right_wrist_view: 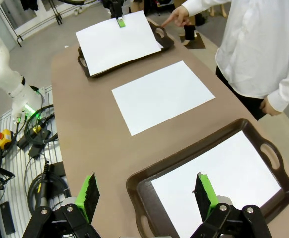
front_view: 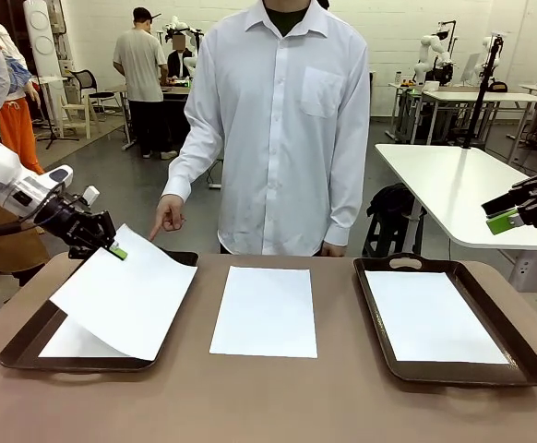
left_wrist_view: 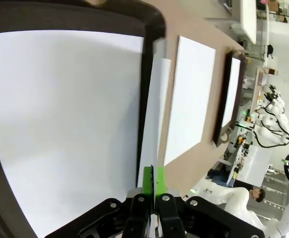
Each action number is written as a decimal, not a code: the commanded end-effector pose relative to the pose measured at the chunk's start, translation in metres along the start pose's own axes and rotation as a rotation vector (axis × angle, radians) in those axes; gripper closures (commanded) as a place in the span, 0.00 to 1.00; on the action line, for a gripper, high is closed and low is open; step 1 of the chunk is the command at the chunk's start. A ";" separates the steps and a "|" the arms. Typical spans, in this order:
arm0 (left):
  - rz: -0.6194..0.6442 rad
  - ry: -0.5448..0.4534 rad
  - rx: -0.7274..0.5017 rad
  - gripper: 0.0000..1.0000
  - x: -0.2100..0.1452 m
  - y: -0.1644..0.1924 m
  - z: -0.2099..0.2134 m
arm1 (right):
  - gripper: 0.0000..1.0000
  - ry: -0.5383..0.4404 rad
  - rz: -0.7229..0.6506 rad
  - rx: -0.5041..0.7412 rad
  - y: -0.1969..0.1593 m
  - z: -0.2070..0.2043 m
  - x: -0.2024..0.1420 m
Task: Sort the A4 documents.
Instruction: Place the A4 Paper in the designated Handle tray.
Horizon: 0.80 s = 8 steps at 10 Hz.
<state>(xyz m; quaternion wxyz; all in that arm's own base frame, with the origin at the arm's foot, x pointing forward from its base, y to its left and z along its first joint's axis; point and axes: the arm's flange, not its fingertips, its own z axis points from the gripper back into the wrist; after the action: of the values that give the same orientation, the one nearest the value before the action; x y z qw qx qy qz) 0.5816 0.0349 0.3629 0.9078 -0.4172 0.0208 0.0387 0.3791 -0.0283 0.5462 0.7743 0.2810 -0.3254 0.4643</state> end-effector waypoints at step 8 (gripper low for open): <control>0.104 -0.035 0.220 0.99 0.022 0.024 -0.005 | 0.00 0.005 -0.003 0.001 0.000 -0.002 -0.001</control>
<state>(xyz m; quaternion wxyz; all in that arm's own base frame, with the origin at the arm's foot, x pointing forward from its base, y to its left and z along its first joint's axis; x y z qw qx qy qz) 0.5918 0.0506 0.3356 0.9386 -0.3334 0.0292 0.0832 0.3791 -0.0283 0.5462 0.7743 0.2810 -0.3254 0.4643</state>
